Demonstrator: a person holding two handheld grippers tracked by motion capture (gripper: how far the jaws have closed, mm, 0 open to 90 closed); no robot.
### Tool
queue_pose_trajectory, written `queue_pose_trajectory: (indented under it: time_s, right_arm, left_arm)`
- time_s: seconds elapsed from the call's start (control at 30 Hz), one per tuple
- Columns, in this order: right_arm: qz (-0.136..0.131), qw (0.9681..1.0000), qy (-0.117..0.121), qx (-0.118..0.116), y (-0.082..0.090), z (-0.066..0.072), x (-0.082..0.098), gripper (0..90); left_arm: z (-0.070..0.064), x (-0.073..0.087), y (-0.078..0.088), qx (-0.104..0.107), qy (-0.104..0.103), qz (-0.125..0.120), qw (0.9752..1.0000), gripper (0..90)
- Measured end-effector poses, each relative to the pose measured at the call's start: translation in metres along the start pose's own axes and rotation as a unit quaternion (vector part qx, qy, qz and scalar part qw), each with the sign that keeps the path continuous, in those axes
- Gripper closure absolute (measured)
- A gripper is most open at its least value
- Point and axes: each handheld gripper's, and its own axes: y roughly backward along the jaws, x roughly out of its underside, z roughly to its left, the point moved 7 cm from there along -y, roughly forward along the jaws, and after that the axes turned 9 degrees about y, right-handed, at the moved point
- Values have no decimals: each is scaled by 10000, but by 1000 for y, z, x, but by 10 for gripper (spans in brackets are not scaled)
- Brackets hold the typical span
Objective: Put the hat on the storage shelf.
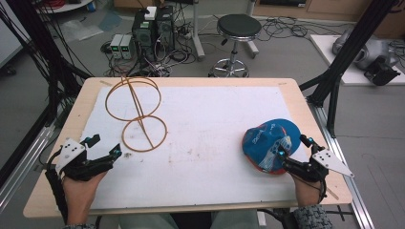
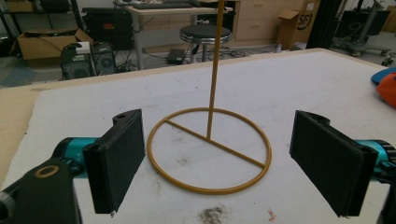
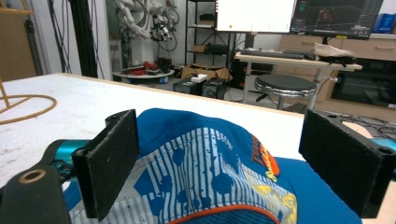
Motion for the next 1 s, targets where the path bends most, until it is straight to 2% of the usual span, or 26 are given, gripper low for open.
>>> queue_pose_trajectory:
  time_s: [0.3, 0.63, 1.0]
  right_arm:
    - [15, 9999, 108, -126, -5, 5, -1, 115]
    - [6, 9999, 67, -91, -2, 4, -1, 115]
    - [38, 9995, 172, -280, -5, 10, -1, 116]
  left_arm:
    - [-1, 0, 2, 5, 4, -18, 10000, 184]
    - [0, -1, 0, 35, -29, 27, 10000, 184]
    - [-1, -1, -1, 42, -37, 16, 10000, 184]
